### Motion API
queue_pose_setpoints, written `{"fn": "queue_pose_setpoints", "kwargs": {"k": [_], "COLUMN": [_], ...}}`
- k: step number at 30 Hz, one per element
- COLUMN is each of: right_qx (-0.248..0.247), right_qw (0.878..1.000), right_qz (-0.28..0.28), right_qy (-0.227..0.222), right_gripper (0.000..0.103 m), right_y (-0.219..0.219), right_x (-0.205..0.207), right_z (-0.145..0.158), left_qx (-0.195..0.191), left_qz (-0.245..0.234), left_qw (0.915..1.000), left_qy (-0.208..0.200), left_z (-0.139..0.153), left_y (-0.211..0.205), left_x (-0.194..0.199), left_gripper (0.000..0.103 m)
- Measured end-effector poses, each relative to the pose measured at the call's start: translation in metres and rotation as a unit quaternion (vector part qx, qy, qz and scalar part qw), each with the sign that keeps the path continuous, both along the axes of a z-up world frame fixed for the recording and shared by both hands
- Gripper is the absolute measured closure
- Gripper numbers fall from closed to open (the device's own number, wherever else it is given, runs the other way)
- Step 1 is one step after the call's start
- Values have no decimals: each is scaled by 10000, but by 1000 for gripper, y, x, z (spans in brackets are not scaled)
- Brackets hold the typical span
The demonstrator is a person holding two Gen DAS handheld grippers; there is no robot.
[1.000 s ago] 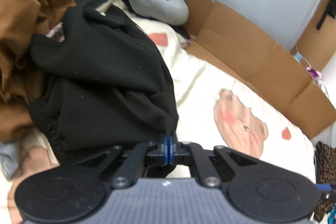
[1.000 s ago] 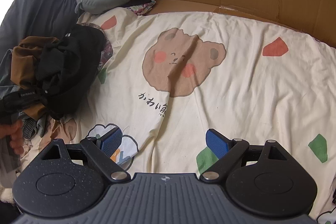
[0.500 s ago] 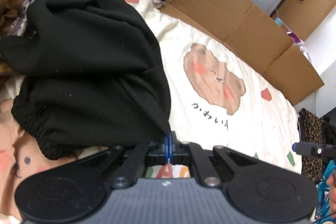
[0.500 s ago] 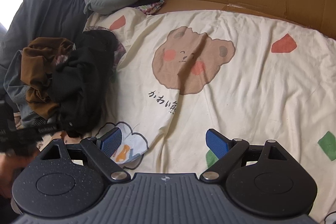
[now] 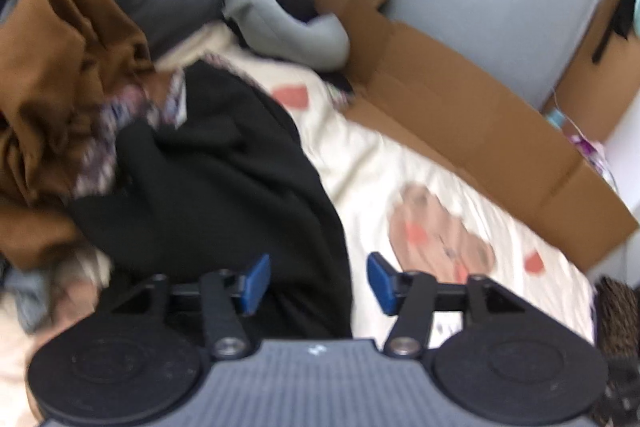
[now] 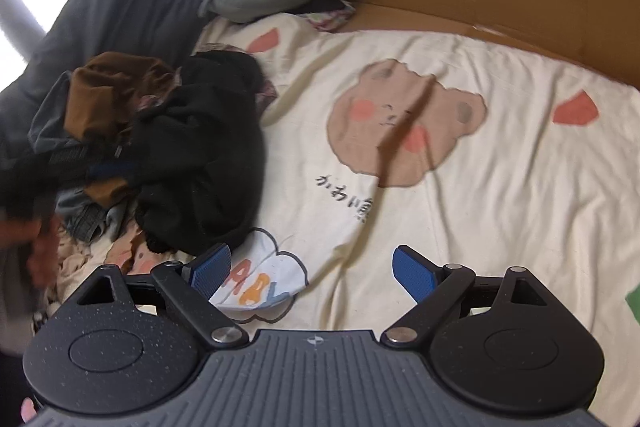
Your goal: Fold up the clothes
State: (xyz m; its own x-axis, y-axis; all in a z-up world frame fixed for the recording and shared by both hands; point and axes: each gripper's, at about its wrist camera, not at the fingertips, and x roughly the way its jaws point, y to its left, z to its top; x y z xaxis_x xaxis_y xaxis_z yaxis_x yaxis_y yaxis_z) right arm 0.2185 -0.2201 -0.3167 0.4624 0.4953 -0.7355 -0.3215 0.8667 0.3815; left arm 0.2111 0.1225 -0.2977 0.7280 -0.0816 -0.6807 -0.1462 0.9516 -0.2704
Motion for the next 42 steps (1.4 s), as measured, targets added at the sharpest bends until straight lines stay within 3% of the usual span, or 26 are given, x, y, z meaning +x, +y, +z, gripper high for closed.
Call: {"fn": "queue_pose_setpoints", "kwargs": {"k": [2,4,15,27,30,32,34,42], "right_qx": [-14,34,-191,-297,-230,-230,-252,-289], "right_qw": [10000,9999,9993,9966,9959,9957,9955,9967], "right_qz": [63,94,242,643,763,803,824,635], "right_qy": [-13,39,-208,-425,-425,-392,-392,-413], "right_gripper": [11,11,11,12,12,12,13,13], "right_y": [1,1,8,47,57,61,64,58], "right_x": [0,0,7,56,61,61,60,57], "right_z": [-1,-3,-13,-33,-35,-37,-38,-37], "left_qx": [115,113,-556,-1553,-1851,-2062,-2210,-2097], "left_qz": [137,301,940,1737,1992,2143,2210,2111], "left_qw": [9998,9992,9936,9719,9616,9541,9495,9541], "left_qy": [-130,-220,-282,-348,-365,-346,-266,-339], "left_z": [3,5,-19,-46,-51,-56,-61,-48], "left_y": [2,5,50,100,111,117,121,107], "left_x": [8,10,46,65,65,64,63,41], "left_gripper": [35,35,30,31,41,72,95,100]}}
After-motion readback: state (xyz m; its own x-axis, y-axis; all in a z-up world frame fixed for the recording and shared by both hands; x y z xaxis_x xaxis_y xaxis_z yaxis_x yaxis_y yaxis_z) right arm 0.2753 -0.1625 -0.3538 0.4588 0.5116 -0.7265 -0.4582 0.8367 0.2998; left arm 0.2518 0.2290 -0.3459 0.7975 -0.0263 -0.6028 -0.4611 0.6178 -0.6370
